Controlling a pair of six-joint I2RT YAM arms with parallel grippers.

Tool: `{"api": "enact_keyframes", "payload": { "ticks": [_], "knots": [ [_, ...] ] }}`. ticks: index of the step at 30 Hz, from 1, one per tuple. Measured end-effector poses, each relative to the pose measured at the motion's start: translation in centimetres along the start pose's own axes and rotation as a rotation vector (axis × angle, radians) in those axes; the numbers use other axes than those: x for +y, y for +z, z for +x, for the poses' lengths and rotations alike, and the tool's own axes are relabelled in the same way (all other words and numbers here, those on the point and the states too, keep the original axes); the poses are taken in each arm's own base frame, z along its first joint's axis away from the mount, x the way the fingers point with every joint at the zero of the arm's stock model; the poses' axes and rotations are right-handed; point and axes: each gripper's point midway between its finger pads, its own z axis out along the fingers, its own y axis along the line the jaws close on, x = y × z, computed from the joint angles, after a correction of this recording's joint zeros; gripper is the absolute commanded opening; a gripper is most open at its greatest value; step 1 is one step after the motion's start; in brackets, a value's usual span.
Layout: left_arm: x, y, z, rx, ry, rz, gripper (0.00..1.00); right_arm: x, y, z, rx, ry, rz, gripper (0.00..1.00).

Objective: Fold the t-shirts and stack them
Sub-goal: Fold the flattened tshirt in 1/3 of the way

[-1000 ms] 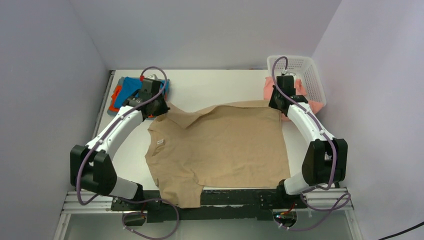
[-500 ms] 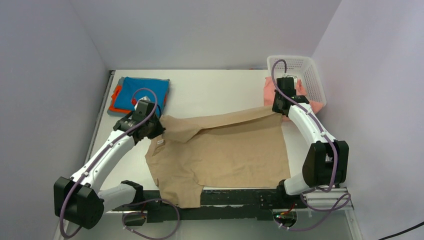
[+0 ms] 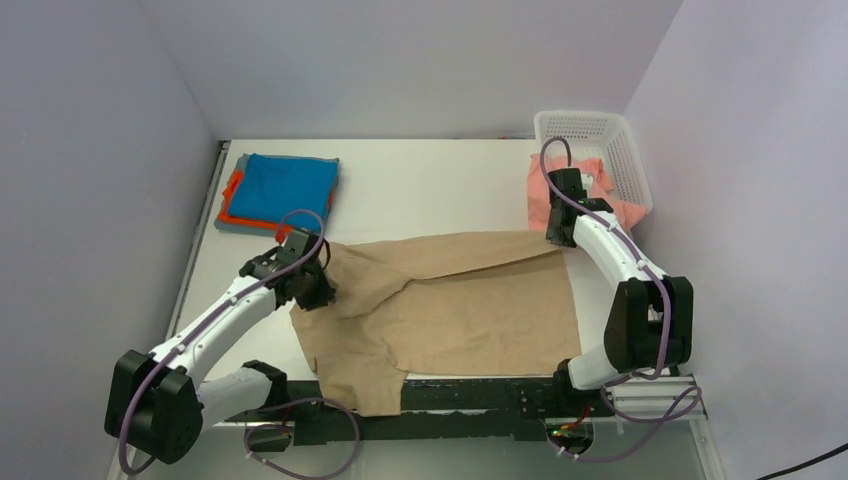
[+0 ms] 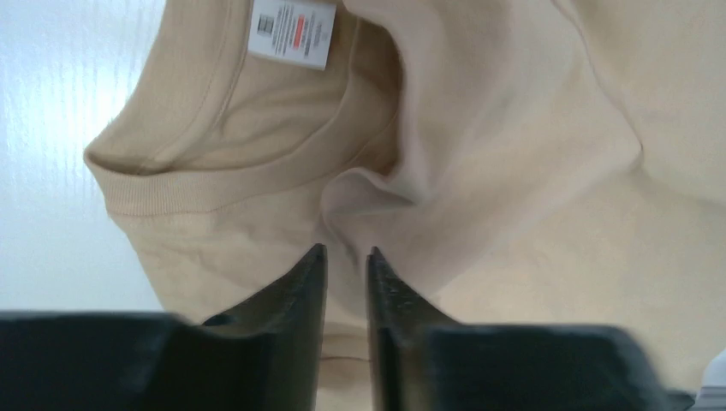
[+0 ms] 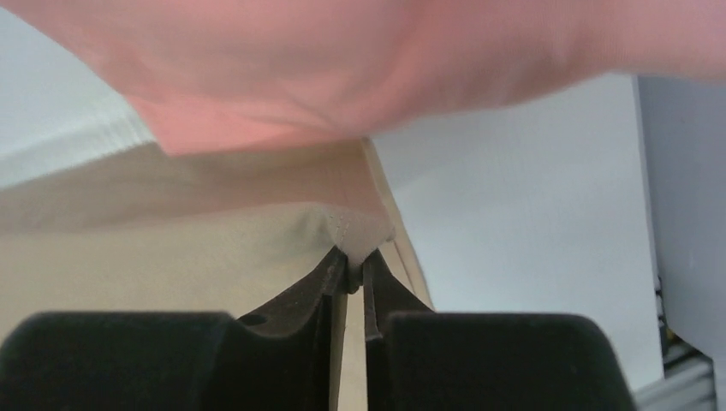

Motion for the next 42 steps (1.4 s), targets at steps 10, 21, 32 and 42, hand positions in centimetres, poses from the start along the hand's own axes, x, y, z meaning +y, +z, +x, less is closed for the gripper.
{"api": "enact_keyframes", "payload": {
  "ticks": [10, 21, 32, 42],
  "knots": [
    [0.7, -2.4, 2.1, 0.021, 0.076, 0.047, 0.99, -1.4, -1.5, 2.9, 0.048, 0.047, 0.026, 1.00],
    [-8.4, -0.6, -6.0, -0.129, 0.181, 0.196, 1.00, 6.0, -4.4, 1.0, -0.080, 0.126, -0.440, 1.00],
    [-6.4, 10.0, -6.3, 0.028, 0.200, 0.076, 0.99, 5.4, 1.7, 3.6, 0.030, 0.127, -0.300, 1.00],
    [-6.0, 10.7, -9.1, 0.013, 0.134, 0.188, 0.99, 4.7, 7.8, 3.3, 0.066, 0.190, -0.242, 0.99]
  ]
}}
